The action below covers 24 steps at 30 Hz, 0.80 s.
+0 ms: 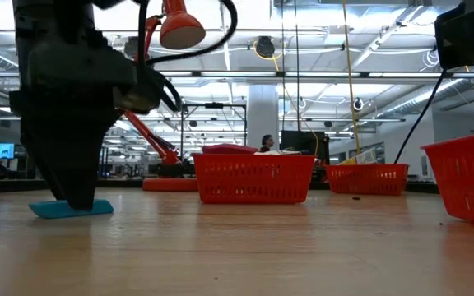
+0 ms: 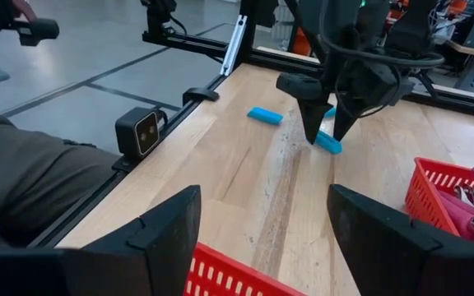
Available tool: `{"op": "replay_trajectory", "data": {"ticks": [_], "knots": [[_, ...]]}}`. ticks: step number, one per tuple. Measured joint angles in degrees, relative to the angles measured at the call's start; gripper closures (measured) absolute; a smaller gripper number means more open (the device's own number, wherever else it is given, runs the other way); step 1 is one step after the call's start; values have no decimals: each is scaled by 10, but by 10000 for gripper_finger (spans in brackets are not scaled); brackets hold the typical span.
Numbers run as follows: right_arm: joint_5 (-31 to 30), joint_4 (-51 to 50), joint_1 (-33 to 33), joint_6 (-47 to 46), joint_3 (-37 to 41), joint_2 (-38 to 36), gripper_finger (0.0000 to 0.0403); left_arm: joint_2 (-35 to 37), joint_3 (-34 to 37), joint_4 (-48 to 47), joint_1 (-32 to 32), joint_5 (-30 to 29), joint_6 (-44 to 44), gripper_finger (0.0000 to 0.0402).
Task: Pick & Place School Supplies
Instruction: Put the blue eraser into the bottom red bin
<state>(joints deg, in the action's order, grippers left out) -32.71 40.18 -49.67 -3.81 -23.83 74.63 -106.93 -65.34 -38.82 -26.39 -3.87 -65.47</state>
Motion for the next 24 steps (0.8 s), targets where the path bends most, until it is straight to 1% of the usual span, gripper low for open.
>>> {"op": "replay_trajectory", "data": {"ticks": [6, 8, 9, 11, 15, 16, 18, 21, 23, 24], "knots": [[0, -1, -3, 0, 0, 0, 149, -28, -1, 17, 1, 8, 2, 145], [0, -1, -3, -3, 0, 0, 149, -29, 0, 17, 0, 2, 0, 158], [0, -1, -3, -5, 0, 0, 149, -29, 0, 17, 0, -1, -2, 171], [-1, -1, -3, -5, 0, 0, 149, -25, 2, 15, 0, -4, -2, 213], [-1, -1, -3, -5, 0, 0, 149, -25, 2, 12, -5, -12, 17, 344], [-2, -1, -3, -5, 0, 0, 149, -25, 2, 12, -8, -21, 21, 362], [-2, -1, -3, -5, 0, 0, 149, -26, 0, 11, -15, -39, 29, 362], [-5, -1, -3, -5, 0, 0, 149, -28, -18, -3, -15, -44, 52, 362], [-12, 1, -2, -4, 0, 0, 149, -30, -39, -13, -20, -73, 73, 362], [-17, 3, 0, -3, 0, 0, 149, -31, -52, 3, -22, -89, 84, 362]]}}
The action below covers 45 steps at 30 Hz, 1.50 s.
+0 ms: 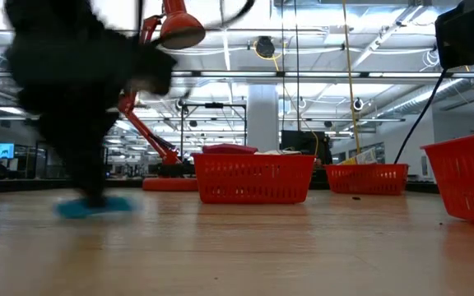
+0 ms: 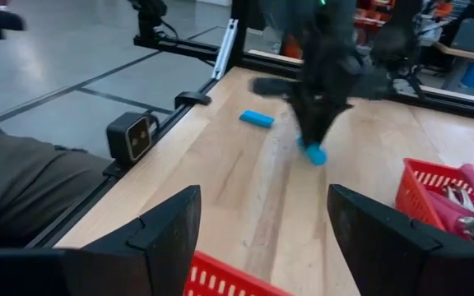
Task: Pick & Place School Supplies
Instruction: Put the blue eraser into the bottom red bin
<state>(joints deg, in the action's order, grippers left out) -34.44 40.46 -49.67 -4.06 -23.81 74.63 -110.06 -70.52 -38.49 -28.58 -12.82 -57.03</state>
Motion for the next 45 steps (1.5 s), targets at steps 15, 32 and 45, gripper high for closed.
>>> {"op": "replay_trajectory", "data": {"ticks": [15, 32, 45], "knots": [[98, 171, 70, 88, 4, 21, 149, 10, -83, 298, 40, -137, 389, 363], [198, 490, 198, 91, 85, 120, 149, 12, 39, 700, 68, -122, 591, 399], [208, 453, 202, 73, 84, 120, 149, 23, 40, 591, 76, -125, 561, 400]]}}
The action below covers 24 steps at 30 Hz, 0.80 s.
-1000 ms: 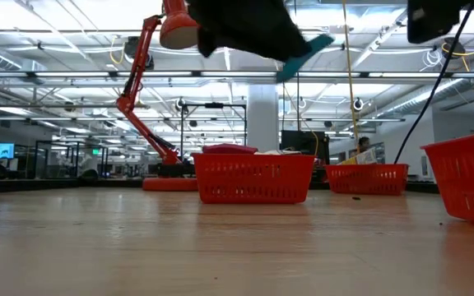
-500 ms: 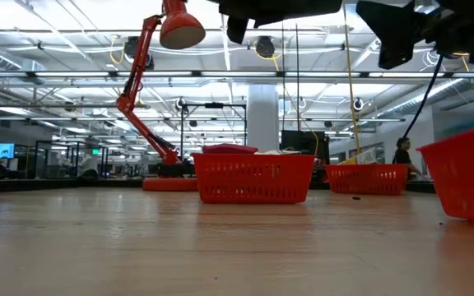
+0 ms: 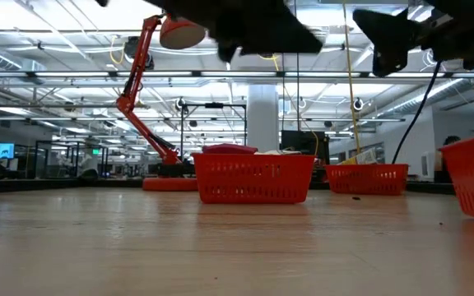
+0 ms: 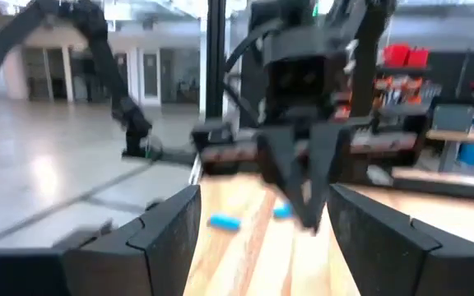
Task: Pick & Place School Supplies
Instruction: Put the blue eraser into the bottom red bin
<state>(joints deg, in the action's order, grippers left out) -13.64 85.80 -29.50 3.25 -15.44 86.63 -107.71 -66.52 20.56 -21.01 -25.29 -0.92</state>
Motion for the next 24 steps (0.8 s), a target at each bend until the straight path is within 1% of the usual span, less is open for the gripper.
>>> {"op": "replay_trajectory", "data": {"ticks": [4, 7, 10, 12, 14, 17, 19, 21, 24], "knots": [[-19, -52, -11, -2, 0, 0, 149, 18, 0, -130, -5, -18, -69, 401], [-44, -61, -22, 13, 0, 0, 149, 20, 0, -185, -8, -14, -113, 401], [-45, -82, -25, 11, -2, 0, 149, 20, 0, -241, -8, -14, -162, 401], [-45, -124, -25, -3, -11, 0, 149, 20, 0, -293, -8, -14, -202, 401], [-46, -187, -27, -13, -30, 0, 151, 20, 0, -343, -11, -16, -243, 401], [-50, -299, -37, -15, -73, 0, 160, 27, 0, -414, -20, -16, -293, 401], [-61, -359, -47, -7, -103, 0, 168, 37, 0, -454, -30, -1, -325, 401], [-62, -394, -56, 6, -123, 0, 176, 50, 0, -506, -41, 19, -359, 401], [-62, -405, -64, 18, -139, 0, 183, 76, 0, -574, -60, 43, -411, 400]]}}
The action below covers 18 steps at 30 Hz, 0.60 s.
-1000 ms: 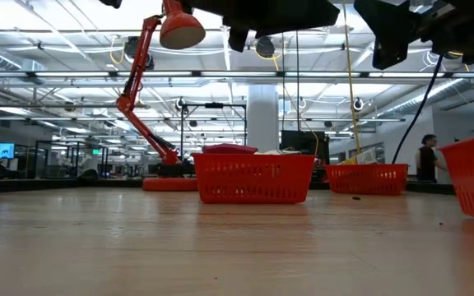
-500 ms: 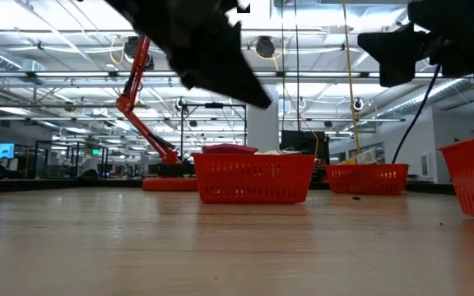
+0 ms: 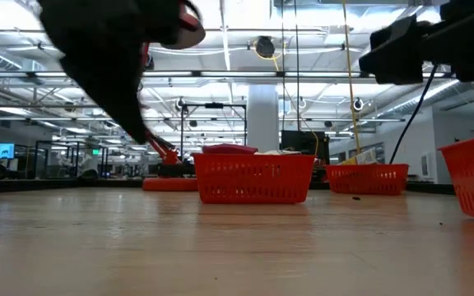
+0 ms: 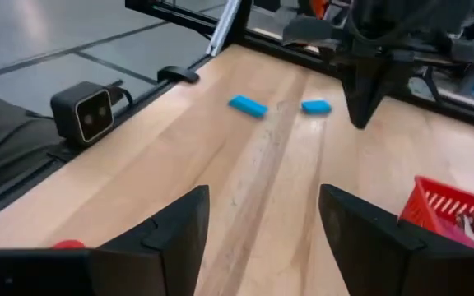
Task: Pick & Place School Supplies
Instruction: Put the blue eraser into the bottom red bin
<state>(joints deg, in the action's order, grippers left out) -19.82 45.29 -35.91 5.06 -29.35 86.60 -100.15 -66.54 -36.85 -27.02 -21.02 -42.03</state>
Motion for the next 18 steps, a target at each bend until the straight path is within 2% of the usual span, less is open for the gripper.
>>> {"op": "replay_trajectory", "data": {"ticks": [7, 11, 14, 18], "knots": [[-45, -65, -6, 0, -1, -34, 173, 37, -1, -156, -46, 103, -118, 377], [-45, -104, -8, -7, -2, -68, 170, 34, 0, -237, -83, 163, -114, 358], [-51, -131, -10, -4, -2, -95, 171, 32, -1, -268, -110, 153, -61, 334], [-59, -165, -13, -2, -1, -122, 168, 32, -1, -289, -141, 74, 24, 290]]}}
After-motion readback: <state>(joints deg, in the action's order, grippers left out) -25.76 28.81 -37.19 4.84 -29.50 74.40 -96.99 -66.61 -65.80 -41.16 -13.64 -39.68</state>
